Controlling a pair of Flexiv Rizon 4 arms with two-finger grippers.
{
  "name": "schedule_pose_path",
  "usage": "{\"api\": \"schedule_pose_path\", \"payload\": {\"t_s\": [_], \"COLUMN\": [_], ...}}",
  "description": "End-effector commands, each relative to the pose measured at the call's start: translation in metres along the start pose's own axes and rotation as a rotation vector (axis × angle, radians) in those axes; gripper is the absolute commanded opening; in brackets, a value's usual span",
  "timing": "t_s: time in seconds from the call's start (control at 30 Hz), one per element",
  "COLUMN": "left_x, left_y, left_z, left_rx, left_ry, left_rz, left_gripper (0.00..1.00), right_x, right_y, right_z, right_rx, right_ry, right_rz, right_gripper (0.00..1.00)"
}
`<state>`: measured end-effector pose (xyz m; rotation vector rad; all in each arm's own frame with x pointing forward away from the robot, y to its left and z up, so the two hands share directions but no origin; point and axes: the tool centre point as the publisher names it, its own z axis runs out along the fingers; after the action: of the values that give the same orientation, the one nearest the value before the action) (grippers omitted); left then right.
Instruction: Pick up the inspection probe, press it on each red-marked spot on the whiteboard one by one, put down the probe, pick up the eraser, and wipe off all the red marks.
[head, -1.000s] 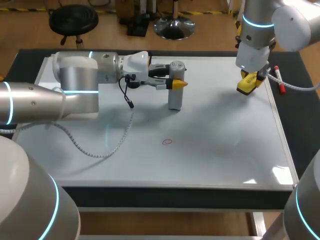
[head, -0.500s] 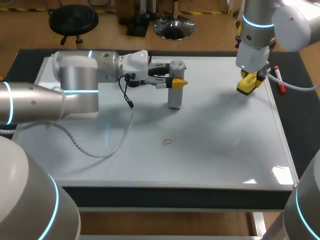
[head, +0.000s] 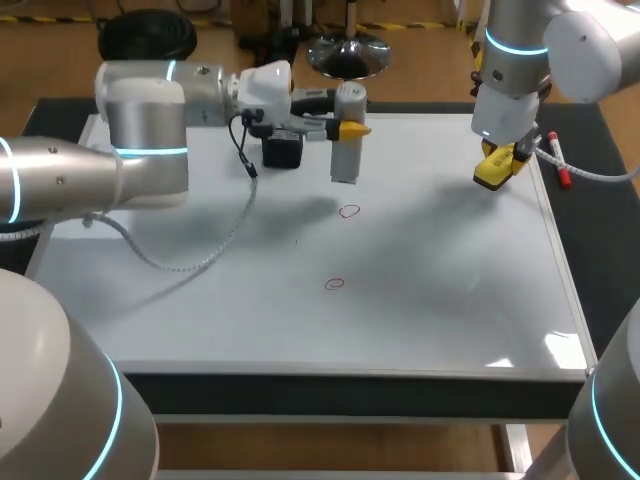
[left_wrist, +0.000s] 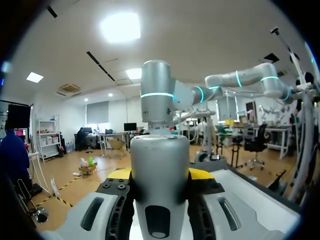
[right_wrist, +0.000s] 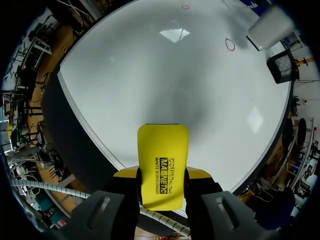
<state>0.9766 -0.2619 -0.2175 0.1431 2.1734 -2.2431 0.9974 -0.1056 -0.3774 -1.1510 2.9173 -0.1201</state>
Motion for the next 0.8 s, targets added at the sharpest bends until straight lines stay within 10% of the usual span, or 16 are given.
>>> {"api": "schedule_pose_path", "payload": {"t_s": [0.03, 0.8], "left_x": [-0.019, -0.101], "left_y": [-0.018, -0.060], "left_z": [-0.006, -0.014], "left_rx": [-0.015, -0.011], "left_ry": [0.030, 0.214], "left_rz": [0.005, 0.043], "left_gripper": [0.00, 0.00], "right_x": [-0.001, -0.001], "right_y": [-0.001, -0.001], "right_z": [-0.001, -0.001], "right_rx": [0.001, 0.001], "right_ry": [0.005, 0.005], "right_rz": [-0.001, -0.001], "right_gripper": [0.00, 0.00]}}
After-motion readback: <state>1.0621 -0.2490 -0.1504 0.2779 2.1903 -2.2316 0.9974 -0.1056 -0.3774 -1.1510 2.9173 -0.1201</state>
